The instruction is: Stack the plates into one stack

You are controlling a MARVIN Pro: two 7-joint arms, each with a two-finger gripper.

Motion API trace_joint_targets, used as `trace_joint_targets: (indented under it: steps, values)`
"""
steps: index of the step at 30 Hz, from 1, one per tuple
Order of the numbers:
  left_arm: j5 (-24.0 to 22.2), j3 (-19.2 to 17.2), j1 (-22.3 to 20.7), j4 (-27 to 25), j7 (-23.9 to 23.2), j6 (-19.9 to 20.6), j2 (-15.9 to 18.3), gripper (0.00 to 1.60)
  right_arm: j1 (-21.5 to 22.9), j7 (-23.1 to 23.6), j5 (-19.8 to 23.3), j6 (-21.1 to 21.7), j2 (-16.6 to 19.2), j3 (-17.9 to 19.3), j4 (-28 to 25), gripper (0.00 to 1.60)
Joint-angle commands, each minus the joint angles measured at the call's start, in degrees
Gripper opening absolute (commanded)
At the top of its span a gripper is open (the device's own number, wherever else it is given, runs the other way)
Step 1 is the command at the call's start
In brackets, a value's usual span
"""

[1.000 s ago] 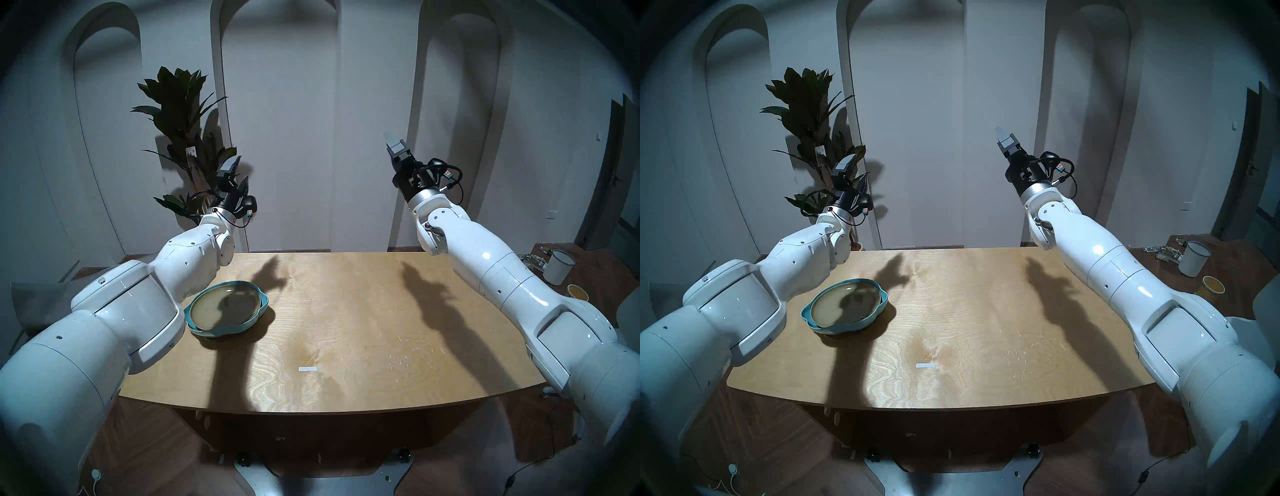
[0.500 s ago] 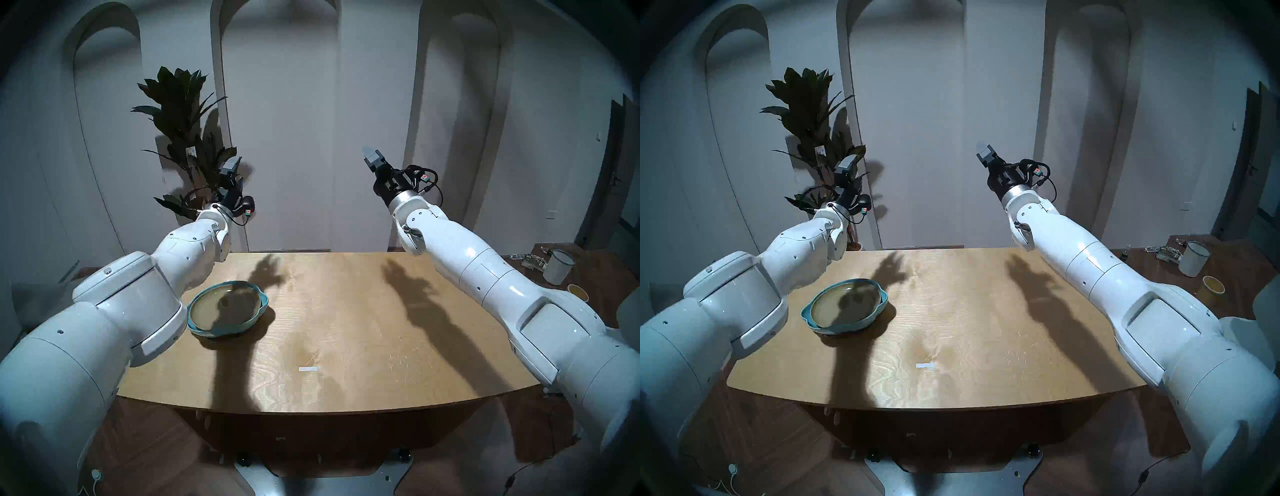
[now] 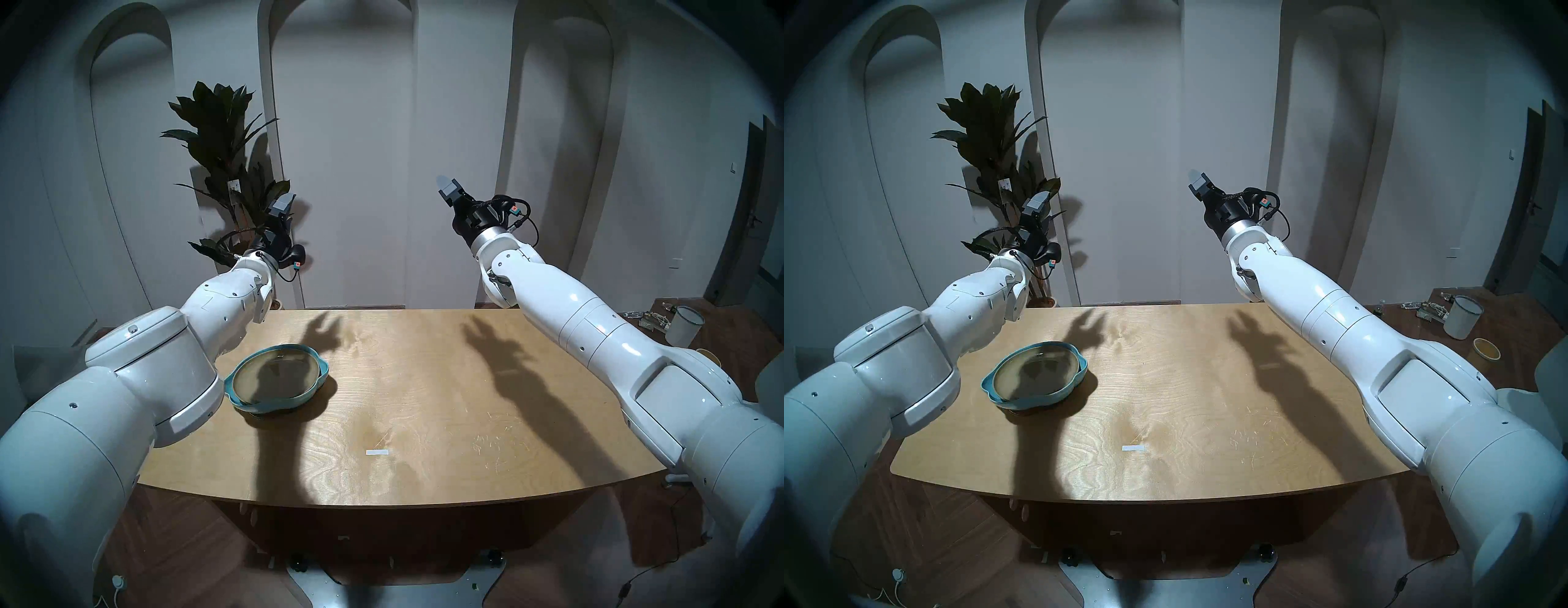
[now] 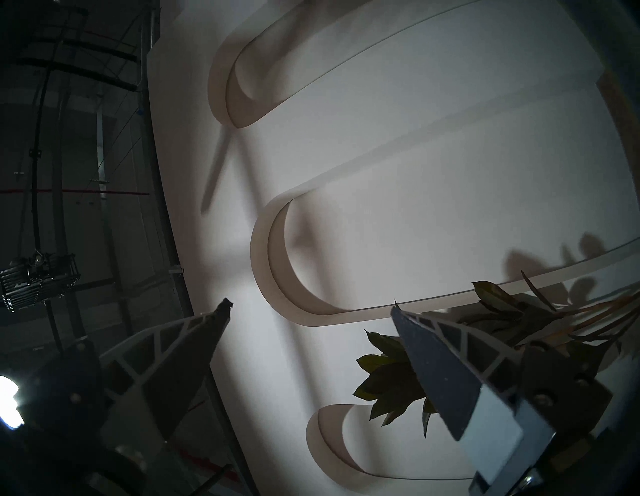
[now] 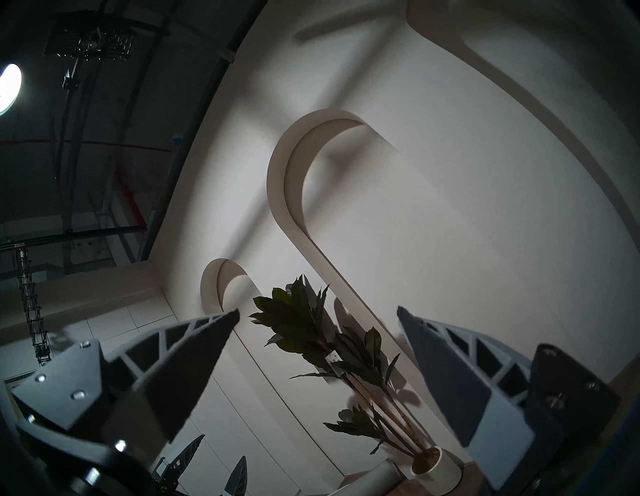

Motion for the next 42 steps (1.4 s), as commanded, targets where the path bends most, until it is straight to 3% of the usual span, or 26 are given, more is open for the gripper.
trace_joint_targets:
  steps: [1, 13, 28, 42]
  values:
    - [0.72, 0.44, -2.72, 0.63, 0.41, 0.15, 2.06, 1.60, 0.98, -0.82, -0.46, -0.67, 1.10, 0.58, -0.62, 1.60]
    - [1.13, 0.78, -3.45, 1.15, -1.24, -0.97, 2.96, 1.60, 0.11, -6.55, -1.06, -0.73, 1.48, 0.31, -0.48, 1.60]
    - [-2.85, -3.96, -3.54, 0.17, -4.51, -3.83, 2.25, 1.60, -0.49, -6.03, -1.15, -1.84, 1.38, 1.00, -2.06, 1.60]
    - [-2.35, -3.65, -2.93, 0.25, -6.33, -5.86, 3.75, 1.60, -0.88, -6.11, -1.20, -2.38, 1.49, 1.28, -2.62, 1.60]
